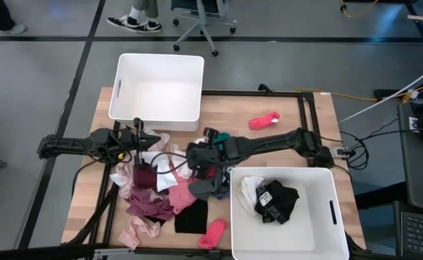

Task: Sort clothes
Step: Put the white sock into the bottom white bin

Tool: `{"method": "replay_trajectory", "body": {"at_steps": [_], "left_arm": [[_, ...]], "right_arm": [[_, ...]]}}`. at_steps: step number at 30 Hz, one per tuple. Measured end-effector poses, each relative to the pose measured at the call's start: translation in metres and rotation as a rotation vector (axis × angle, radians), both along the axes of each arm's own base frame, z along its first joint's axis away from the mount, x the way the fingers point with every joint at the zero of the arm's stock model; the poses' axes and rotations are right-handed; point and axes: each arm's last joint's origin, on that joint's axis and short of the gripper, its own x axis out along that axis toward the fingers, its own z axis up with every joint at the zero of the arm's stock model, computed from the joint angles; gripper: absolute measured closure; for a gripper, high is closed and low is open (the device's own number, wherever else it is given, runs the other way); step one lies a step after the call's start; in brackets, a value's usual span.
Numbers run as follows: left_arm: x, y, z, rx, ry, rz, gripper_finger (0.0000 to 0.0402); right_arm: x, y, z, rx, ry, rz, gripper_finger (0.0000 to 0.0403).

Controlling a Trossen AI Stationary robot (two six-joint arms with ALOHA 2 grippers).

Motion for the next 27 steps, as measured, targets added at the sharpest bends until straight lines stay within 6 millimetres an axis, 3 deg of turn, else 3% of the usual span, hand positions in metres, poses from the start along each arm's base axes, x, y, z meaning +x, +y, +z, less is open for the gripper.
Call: {"method": "replay_trajectory", "body": {"at_steps": [7,14,17,21,27], "left_arm": [[0.0,0.0,0.0,-0.015,-0.003,-0.003,0.0391],[0.0,0.0,-0.001,-0.015,0.007,-0.003,0.0391],[0.0,0.0,-0.001,-0.013,0.01,-0.003,0.0391],[0.0,0.0,-0.002,0.004,0.023,0.001,0.0391],[0.001,0.0,-0.005,0.042,0.056,0.007,0.0391]], "right_arm": [[-0.001,-0.003,-0.004,0.119,0.056,0.029,0.0282],[-0.013,-0.003,0.049,0.154,-0.025,0.051,0.0166],[-0.003,0.0,0.052,0.158,-0.119,0.11,0.0139],[0.019,0.006,0.04,0.197,-0.236,0.255,0.0128],[0.056,0.013,-0.019,0.155,-0.292,0.356,0.0135]]}}
